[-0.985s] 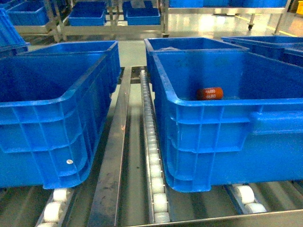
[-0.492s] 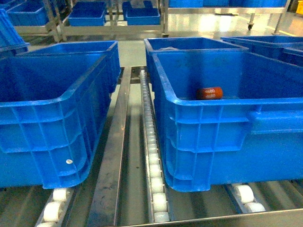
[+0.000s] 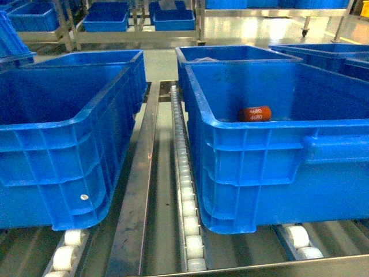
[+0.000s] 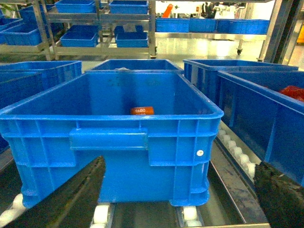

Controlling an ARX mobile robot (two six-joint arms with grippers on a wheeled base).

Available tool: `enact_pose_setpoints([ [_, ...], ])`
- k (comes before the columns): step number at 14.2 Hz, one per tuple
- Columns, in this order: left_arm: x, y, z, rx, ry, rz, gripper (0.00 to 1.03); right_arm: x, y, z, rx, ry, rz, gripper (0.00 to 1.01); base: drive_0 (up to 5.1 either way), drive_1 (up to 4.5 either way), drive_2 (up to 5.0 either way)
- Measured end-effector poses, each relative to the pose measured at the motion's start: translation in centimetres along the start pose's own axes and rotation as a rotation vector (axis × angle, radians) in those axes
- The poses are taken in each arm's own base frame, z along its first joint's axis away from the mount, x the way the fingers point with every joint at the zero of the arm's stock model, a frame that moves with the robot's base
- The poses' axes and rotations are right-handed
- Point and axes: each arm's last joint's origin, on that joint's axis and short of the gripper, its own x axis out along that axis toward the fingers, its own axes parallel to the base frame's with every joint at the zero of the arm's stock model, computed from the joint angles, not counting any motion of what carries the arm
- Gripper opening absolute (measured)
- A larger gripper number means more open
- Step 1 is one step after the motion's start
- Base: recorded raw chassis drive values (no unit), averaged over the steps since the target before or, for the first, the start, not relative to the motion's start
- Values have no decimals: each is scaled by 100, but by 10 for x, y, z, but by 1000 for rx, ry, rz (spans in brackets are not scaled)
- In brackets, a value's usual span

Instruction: Sort blue parts and orange caps into right shelf containers

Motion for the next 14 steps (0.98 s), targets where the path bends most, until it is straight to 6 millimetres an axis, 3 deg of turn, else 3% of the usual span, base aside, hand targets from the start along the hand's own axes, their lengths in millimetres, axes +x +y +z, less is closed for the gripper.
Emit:
enact_pose_setpoints([
  [1, 0, 0, 0, 0, 2, 0, 98, 0, 0, 0, 0, 3, 0, 100, 1, -416, 418],
  [14, 0, 0, 0, 0, -3, 0, 98, 0, 0, 0, 0, -1, 0, 98, 9, -408, 426],
])
